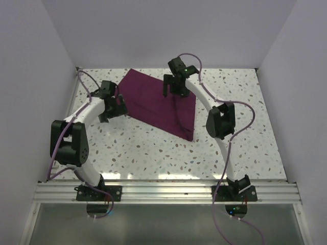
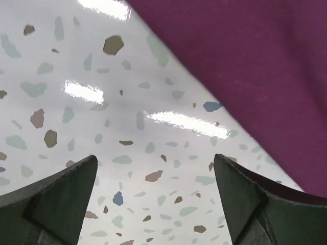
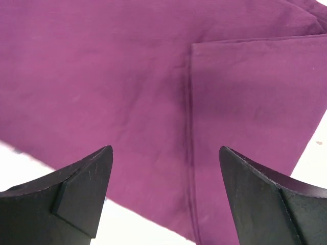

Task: Open and lay out the surgical kit
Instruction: Open the surgical kit at the center of the board.

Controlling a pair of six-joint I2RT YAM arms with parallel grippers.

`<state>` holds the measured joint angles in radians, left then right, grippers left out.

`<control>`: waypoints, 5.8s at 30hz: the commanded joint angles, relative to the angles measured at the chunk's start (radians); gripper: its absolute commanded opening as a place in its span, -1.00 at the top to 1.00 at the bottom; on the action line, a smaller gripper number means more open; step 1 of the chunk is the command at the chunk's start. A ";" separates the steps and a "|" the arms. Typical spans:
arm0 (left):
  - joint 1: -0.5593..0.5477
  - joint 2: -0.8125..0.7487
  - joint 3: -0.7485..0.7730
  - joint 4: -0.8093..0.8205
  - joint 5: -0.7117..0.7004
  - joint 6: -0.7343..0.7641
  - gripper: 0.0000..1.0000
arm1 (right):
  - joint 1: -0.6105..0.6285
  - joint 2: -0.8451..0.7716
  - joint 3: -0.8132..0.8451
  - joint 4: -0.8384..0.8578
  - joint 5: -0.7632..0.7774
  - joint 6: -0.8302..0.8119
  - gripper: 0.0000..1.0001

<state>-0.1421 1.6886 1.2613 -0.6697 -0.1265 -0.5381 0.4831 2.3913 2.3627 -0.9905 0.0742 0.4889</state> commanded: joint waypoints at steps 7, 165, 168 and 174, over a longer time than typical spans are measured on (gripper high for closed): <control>0.018 0.006 -0.083 0.140 0.085 0.052 -0.99 | 0.022 0.186 0.122 -0.103 0.183 -0.015 -0.65; 0.073 -0.276 -0.223 0.113 0.067 0.125 -0.18 | -0.584 0.135 -0.072 0.058 0.197 0.005 -0.07; 0.073 -0.277 -0.232 0.110 0.067 0.119 -0.18 | -0.584 0.143 -0.074 0.065 0.187 -0.006 0.16; 0.073 -0.282 -0.243 0.108 0.064 0.113 -0.17 | -0.586 0.126 -0.085 0.070 0.177 -0.019 1.00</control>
<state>-0.0776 1.4395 1.0252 -0.5488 -0.0566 -0.4335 -0.0944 2.5011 2.2642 -0.9546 0.2382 0.4805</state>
